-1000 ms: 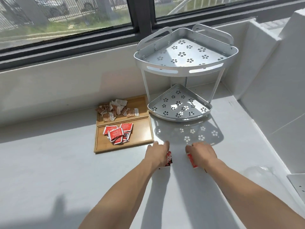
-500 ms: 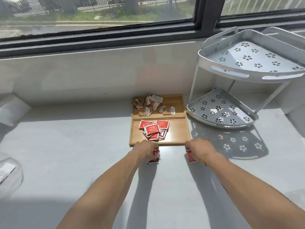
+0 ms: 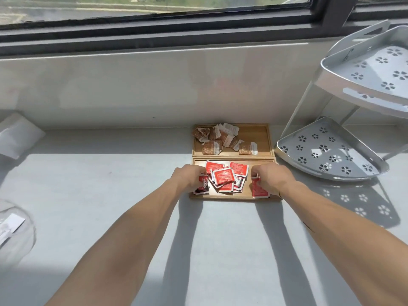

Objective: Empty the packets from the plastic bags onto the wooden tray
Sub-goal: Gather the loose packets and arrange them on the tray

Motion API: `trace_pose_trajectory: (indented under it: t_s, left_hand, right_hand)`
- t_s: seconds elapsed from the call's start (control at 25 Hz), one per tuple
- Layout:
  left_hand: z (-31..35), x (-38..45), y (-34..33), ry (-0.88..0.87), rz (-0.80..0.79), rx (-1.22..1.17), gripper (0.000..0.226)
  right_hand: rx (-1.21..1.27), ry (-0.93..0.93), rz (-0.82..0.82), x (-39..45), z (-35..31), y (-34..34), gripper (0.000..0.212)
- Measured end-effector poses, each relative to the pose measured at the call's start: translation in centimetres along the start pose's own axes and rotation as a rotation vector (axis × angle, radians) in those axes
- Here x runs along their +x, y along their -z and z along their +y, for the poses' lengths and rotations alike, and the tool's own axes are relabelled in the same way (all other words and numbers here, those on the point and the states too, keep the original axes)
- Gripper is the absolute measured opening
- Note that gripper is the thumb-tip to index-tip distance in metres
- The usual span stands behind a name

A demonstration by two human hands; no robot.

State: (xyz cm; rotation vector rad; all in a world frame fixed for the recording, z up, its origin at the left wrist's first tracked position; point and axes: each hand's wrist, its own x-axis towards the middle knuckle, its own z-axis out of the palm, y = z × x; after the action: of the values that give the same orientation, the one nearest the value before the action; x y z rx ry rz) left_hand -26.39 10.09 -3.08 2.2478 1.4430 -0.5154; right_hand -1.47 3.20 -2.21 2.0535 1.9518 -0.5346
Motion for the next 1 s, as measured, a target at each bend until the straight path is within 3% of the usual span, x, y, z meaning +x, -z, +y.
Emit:
trace_pose_trajectory:
  t_s: [0.36,0.64,1.0]
  left_hand:
    - [-0.3,1.2,-1.5,0.03,0.204,0.007,0.042]
    - [1.0,-1.8,-2.8,0.097,0.303,0.016,0.032]
    - [2.9,-6.5,-2.9,0.026,0.108,0.021,0.039]
  right_hand:
    - [-0.036,-0.047,0.158,1.2,-0.2,-2.3,0.023]
    - [-0.026,-0.106,0.191,-0.9,-1.9,-2.3,0.033]
    - [-0.129,-0.074,-0.031,-7.7,-3.3,-1.8,0.035]
